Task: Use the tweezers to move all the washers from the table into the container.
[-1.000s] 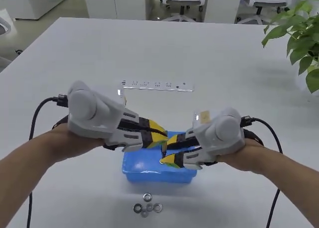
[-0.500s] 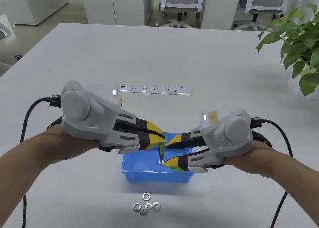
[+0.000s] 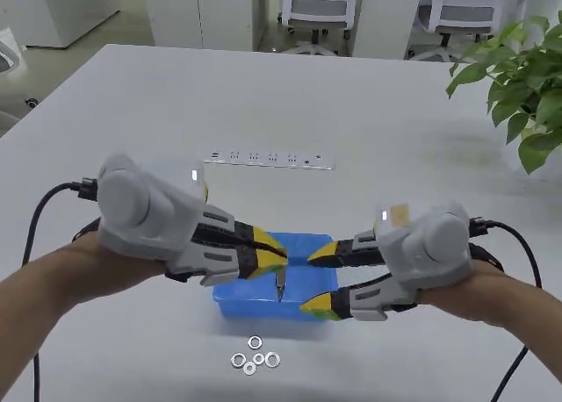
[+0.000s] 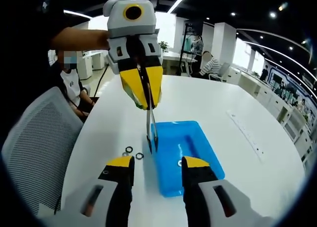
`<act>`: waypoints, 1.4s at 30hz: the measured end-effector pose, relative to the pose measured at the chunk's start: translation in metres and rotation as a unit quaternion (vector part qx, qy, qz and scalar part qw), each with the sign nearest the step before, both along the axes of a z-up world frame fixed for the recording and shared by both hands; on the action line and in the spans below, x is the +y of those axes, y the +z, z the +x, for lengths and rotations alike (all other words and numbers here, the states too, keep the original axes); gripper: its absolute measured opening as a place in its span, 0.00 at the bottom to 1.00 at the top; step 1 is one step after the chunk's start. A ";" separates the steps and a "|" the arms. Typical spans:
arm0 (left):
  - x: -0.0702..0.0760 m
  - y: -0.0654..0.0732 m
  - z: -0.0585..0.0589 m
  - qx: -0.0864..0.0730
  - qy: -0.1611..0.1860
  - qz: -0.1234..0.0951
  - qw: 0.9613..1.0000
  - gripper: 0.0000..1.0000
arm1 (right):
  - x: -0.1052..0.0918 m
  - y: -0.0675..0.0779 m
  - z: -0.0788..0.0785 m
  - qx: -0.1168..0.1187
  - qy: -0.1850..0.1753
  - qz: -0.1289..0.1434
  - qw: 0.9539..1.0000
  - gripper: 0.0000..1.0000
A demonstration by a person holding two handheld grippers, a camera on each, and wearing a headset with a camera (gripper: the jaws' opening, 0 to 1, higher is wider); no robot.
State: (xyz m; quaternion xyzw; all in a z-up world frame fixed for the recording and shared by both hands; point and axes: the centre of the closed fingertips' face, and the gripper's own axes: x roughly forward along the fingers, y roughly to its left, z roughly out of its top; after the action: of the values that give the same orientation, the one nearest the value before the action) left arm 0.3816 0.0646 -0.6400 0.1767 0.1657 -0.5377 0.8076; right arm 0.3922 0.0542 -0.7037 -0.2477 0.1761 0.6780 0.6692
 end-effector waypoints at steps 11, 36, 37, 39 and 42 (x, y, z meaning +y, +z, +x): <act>-0.004 -0.007 -0.015 0.003 0.001 -0.002 1.000 0.05 | -0.015 -0.004 -0.012 0.011 -0.004 -0.002 1.000 0.49; -0.005 -0.035 -0.030 0.014 0.015 -0.001 1.000 0.05 | -0.031 -0.016 -0.035 0.025 -0.004 -0.012 1.000 0.55; -0.004 -0.036 -0.030 0.015 0.015 0.000 1.000 0.05 | -0.032 -0.016 -0.035 0.025 -0.004 -0.012 1.000 0.55; -0.004 -0.038 -0.031 0.016 0.017 0.001 1.000 0.05 | -0.032 -0.017 -0.035 0.025 -0.004 -0.013 1.000 0.55; -0.003 -0.041 -0.032 0.018 0.019 0.001 1.000 0.05 | -0.032 -0.017 -0.036 0.026 -0.005 -0.013 1.000 0.55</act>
State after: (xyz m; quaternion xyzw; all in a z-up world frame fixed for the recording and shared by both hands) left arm 0.3493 0.0618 -0.6810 0.1651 0.1840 -0.5248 0.8146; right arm 0.3559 0.0218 -0.7207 -0.2381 0.2037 0.6785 0.6644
